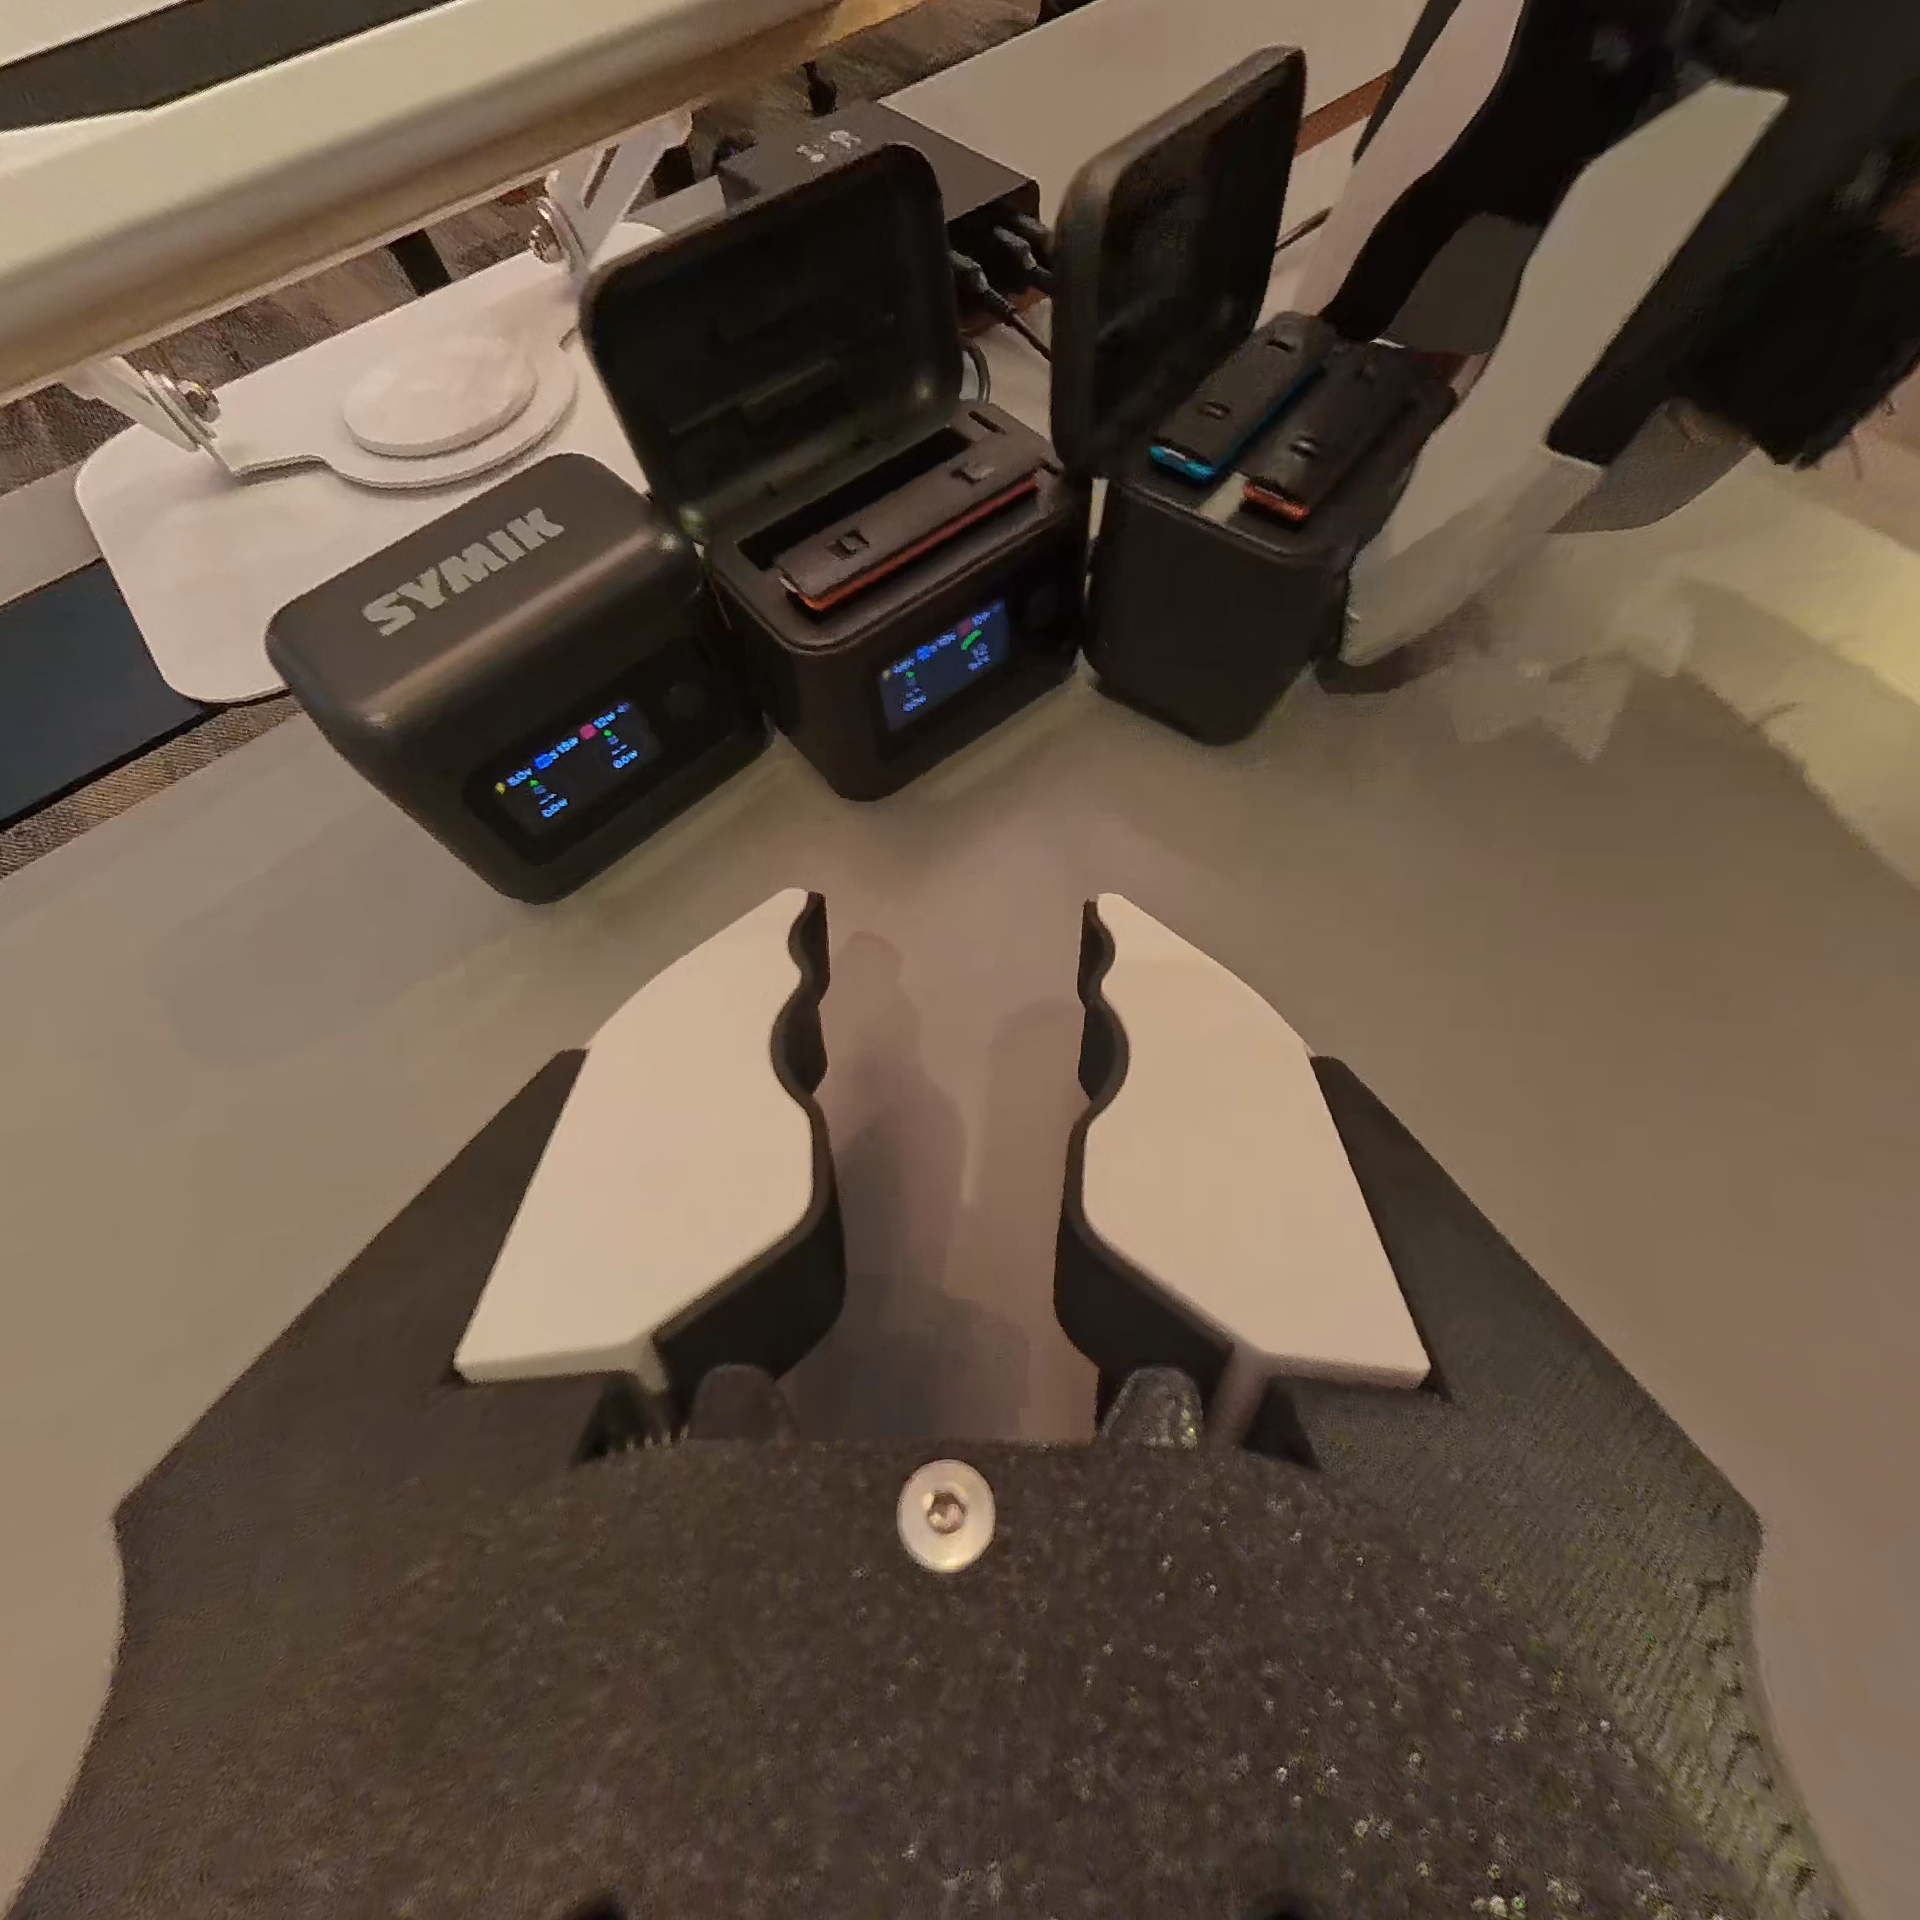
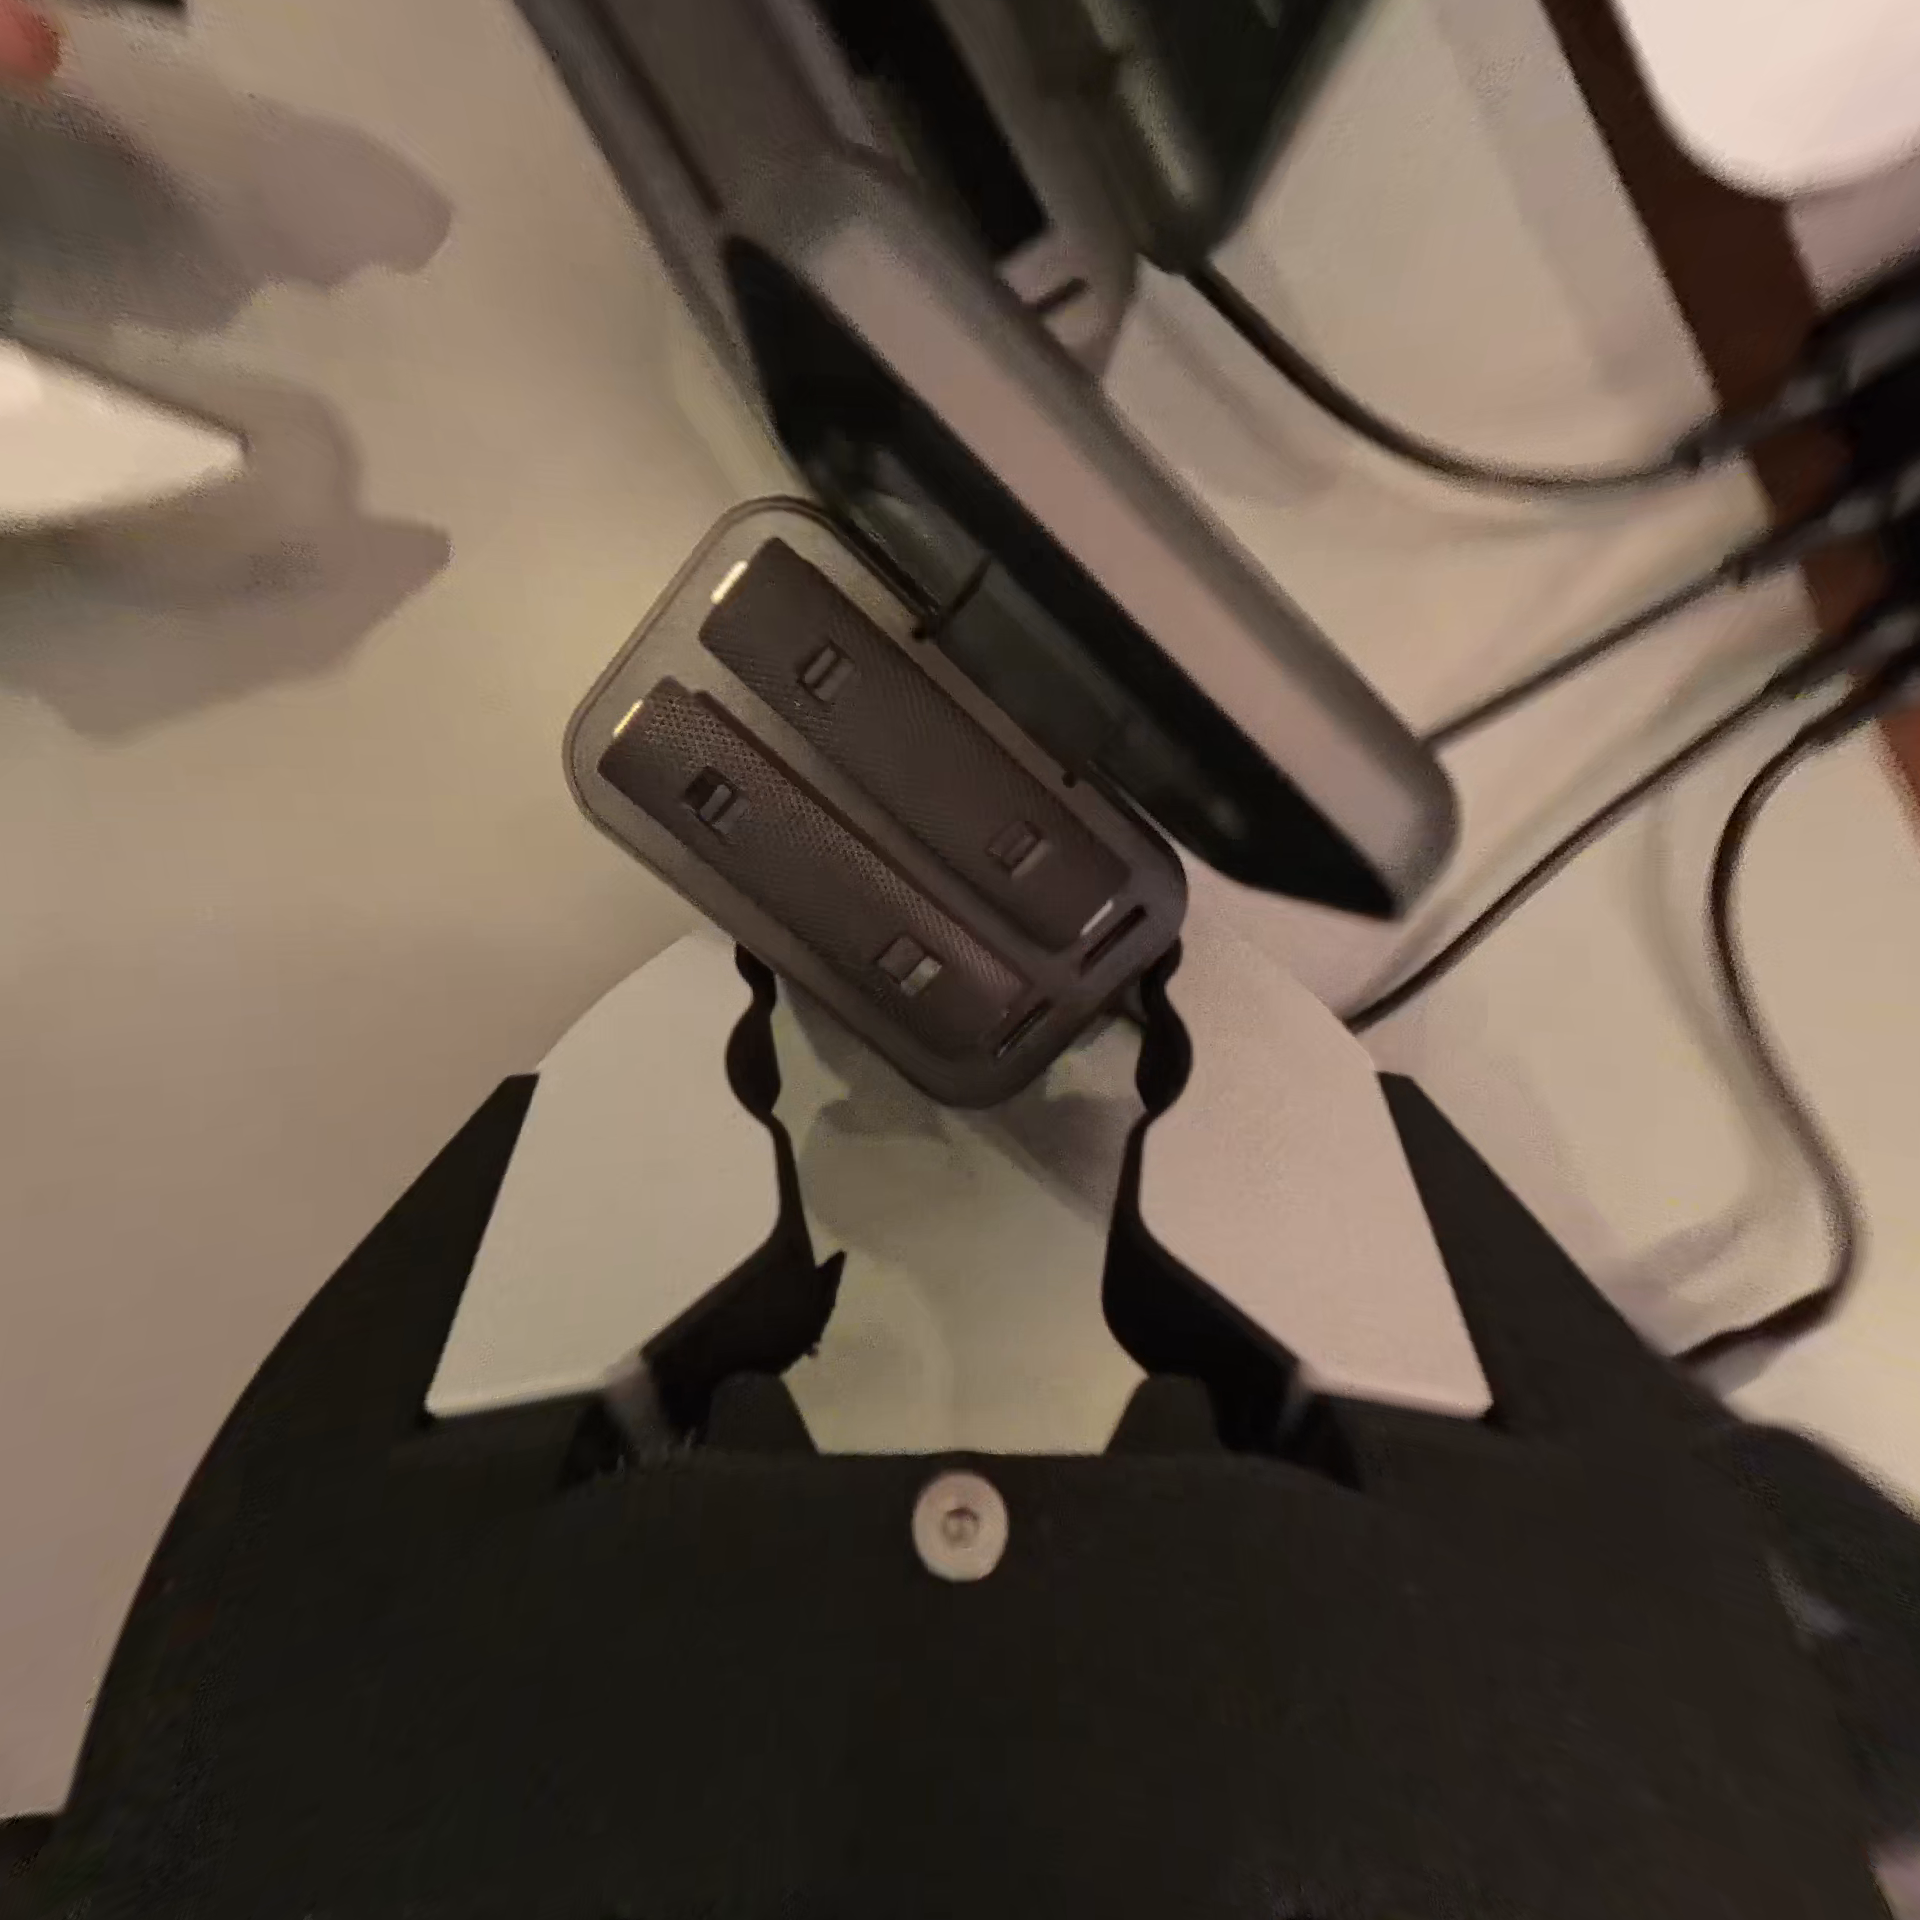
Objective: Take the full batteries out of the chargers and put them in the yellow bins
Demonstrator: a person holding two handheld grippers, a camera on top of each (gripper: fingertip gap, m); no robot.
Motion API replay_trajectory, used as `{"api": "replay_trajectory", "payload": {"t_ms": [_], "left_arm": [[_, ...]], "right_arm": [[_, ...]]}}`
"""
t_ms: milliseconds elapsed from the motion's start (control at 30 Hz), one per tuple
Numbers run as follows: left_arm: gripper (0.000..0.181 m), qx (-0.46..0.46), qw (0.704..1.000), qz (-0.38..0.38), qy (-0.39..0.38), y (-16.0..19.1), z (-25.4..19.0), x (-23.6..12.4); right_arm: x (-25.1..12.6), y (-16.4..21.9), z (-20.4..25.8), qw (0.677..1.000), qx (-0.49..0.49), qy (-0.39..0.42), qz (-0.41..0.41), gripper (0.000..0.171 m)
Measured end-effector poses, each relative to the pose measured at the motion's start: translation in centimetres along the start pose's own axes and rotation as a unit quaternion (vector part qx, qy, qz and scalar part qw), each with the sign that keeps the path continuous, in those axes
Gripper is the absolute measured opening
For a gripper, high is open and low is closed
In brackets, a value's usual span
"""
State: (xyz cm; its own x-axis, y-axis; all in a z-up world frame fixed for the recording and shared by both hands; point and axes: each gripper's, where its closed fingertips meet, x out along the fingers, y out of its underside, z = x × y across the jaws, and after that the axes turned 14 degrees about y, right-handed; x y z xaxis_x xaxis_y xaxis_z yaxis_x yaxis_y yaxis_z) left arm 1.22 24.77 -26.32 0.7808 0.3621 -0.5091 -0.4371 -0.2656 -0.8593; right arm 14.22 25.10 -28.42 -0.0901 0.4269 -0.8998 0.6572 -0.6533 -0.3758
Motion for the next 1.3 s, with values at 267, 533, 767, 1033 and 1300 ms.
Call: {"api": "replay_trajectory", "payload": {"t_ms": [267, 533, 767, 1033, 1300], "left_arm": [[0.046, 0.016, 1.0, 0.017, -0.007, 0.4, -0.2, 0.3], [0.046, 0.01, 1.0, 0.016, -0.007, 0.5, -0.1, 0.3], [0.045, 0.019, 1.0, 0.012, 0.009, 0.1, -1.0, 0.6], [0.047, 0.041, 0.998, 0.008, 0.051, -0.8, -3.0, 1.9], [0.047, 0.038, 0.998, 0.01, 0.058, -0.6, -3.1, 1.9]], "right_arm": [[0.1, 0.1, 0.1, 0.996, 0.074, 0.037, 0.031, 0.065], [-3.7, -0.2, 0.7, 0.999, 0.039, -0.011, 0.01, 0.067], [-8.1, -2.9, 1.2, 0.994, -0.065, -0.027, -0.083, 0.05], [-5.8, -4.2, 1.1, 0.921, -0.365, 0.039, -0.131, 0.0], [-3.9, -3.2, -0.5, 0.896, -0.442, 0.024, -0.045, 0.017]]}}
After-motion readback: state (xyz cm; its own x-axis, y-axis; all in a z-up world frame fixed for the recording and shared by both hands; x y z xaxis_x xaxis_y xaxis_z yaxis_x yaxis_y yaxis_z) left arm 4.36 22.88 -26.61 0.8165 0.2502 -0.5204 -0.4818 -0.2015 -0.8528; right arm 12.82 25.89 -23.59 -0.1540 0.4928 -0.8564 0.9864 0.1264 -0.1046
